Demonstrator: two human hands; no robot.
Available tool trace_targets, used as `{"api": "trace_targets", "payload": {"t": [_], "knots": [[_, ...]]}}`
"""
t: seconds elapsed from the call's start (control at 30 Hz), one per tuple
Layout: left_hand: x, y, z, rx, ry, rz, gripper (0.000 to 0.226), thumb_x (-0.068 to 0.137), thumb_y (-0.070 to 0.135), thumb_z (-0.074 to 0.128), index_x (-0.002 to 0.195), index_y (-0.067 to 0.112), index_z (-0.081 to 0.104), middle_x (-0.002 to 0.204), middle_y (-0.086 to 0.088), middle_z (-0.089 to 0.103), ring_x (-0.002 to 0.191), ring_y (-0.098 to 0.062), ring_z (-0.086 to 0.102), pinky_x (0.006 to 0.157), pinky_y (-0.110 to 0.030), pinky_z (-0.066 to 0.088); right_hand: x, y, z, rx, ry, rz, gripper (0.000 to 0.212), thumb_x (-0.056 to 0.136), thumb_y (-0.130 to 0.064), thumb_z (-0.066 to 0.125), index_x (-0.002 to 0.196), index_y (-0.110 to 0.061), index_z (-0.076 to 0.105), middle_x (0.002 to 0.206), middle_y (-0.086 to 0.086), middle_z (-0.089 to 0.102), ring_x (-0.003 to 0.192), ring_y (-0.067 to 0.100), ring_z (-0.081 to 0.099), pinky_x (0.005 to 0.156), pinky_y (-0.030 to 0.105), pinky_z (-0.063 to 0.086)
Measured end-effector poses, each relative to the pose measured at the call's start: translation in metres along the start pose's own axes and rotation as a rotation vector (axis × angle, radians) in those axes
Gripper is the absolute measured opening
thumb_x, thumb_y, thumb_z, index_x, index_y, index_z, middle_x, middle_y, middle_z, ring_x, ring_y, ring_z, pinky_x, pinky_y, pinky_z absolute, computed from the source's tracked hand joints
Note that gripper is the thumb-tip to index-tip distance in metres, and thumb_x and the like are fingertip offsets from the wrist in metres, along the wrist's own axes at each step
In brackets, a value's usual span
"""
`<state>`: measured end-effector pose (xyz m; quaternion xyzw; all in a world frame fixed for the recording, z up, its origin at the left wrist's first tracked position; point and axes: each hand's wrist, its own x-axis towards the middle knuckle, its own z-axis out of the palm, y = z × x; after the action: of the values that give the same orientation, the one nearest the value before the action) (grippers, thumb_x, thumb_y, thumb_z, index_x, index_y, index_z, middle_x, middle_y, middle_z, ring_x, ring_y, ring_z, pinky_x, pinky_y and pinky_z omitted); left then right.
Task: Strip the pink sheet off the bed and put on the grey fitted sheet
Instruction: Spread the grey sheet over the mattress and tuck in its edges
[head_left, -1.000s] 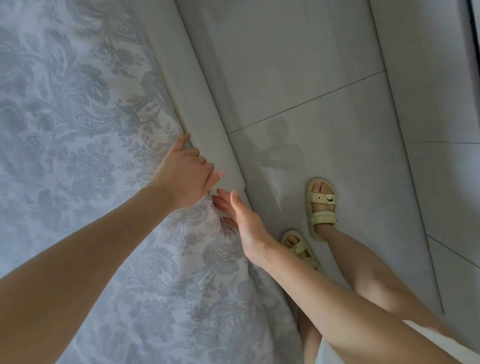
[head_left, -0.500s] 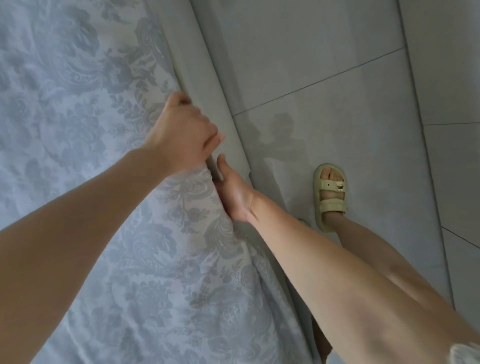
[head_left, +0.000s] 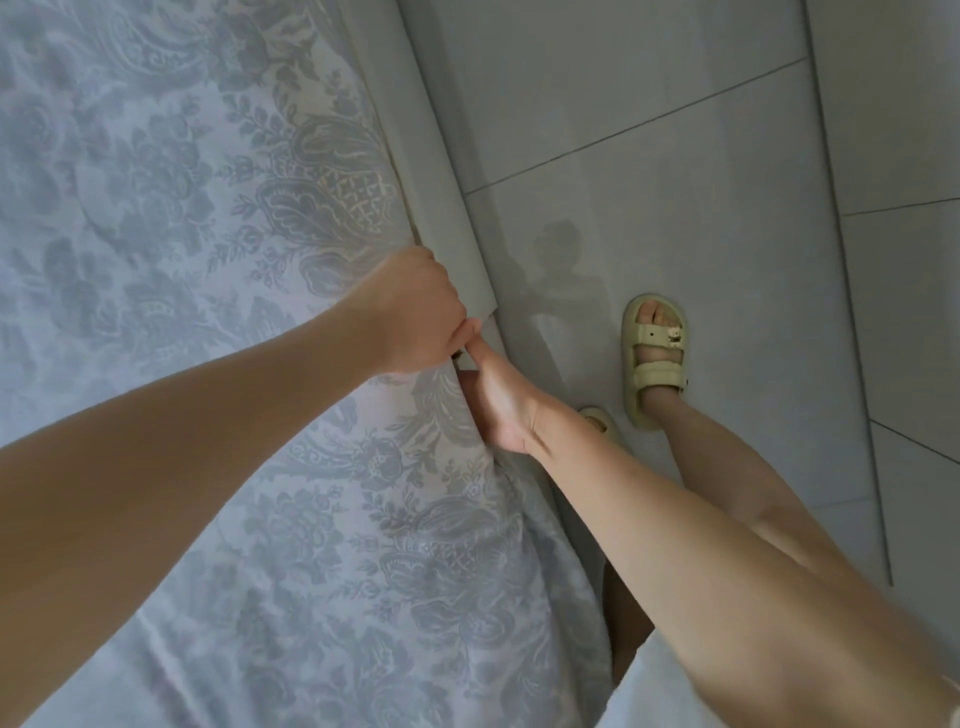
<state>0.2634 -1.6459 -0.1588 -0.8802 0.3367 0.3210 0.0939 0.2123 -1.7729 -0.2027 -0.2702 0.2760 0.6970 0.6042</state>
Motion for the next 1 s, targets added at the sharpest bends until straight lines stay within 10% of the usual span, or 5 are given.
{"api": "trace_targets", "payload": {"t": [0.17, 0.43, 0.8, 1.0], "knots": [[0.003, 0.013, 0.001, 0.076, -0.067, -0.07, 0.071, 0.099, 0.038, 0.005, 0.068, 0.018, 0.066, 0.067, 0.0, 0.064, 0.072, -0.019, 0.057, 0.077, -0.031, 0.03, -0.042, 0.061, -0.029, 0.161, 0.19, -0.192, 0.075, 0.093, -0.066, 0.015, 0.123, -0.013, 0.059, 0.127, 0.006, 0.062, 0.116, 0.015, 0.059, 0.098, 0.03, 0.044], [-0.04, 0.076, 0.03, -0.086, 0.206, -0.125, 0.062, 0.097, 0.04, 0.018, 0.07, 0.018, 0.07, 0.064, 0.005, 0.064, 0.08, -0.021, 0.061, 0.112, -0.042, 0.019, -0.063, 0.118, -0.039, 0.082, 0.237, -0.291, 0.059, 0.098, -0.053, 0.022, 0.134, -0.016, 0.05, 0.137, -0.003, 0.054, 0.125, 0.009, 0.05, 0.111, 0.033, 0.033], [-0.013, 0.08, 0.015, 0.007, -0.104, 0.057, 0.061, 0.102, 0.038, 0.011, 0.075, 0.017, 0.062, 0.068, 0.001, 0.058, 0.076, -0.021, 0.058, 0.086, -0.035, 0.044, -0.033, 0.083, -0.035, -0.075, -0.118, -0.024, 0.087, 0.087, -0.075, 0.009, 0.138, -0.016, 0.048, 0.133, 0.003, 0.057, 0.124, 0.018, 0.052, 0.108, 0.037, 0.037], [-0.027, 0.078, 0.019, -0.233, 0.126, -0.041, 0.071, 0.092, 0.044, 0.0, 0.068, 0.015, 0.059, 0.066, -0.001, 0.061, 0.072, -0.021, 0.053, 0.086, -0.031, 0.034, -0.027, 0.099, -0.05, 0.118, -0.162, 0.101, 0.099, 0.077, -0.086, 0.014, 0.138, -0.014, 0.046, 0.139, 0.012, 0.049, 0.133, 0.028, 0.042, 0.114, 0.047, 0.026]]}}
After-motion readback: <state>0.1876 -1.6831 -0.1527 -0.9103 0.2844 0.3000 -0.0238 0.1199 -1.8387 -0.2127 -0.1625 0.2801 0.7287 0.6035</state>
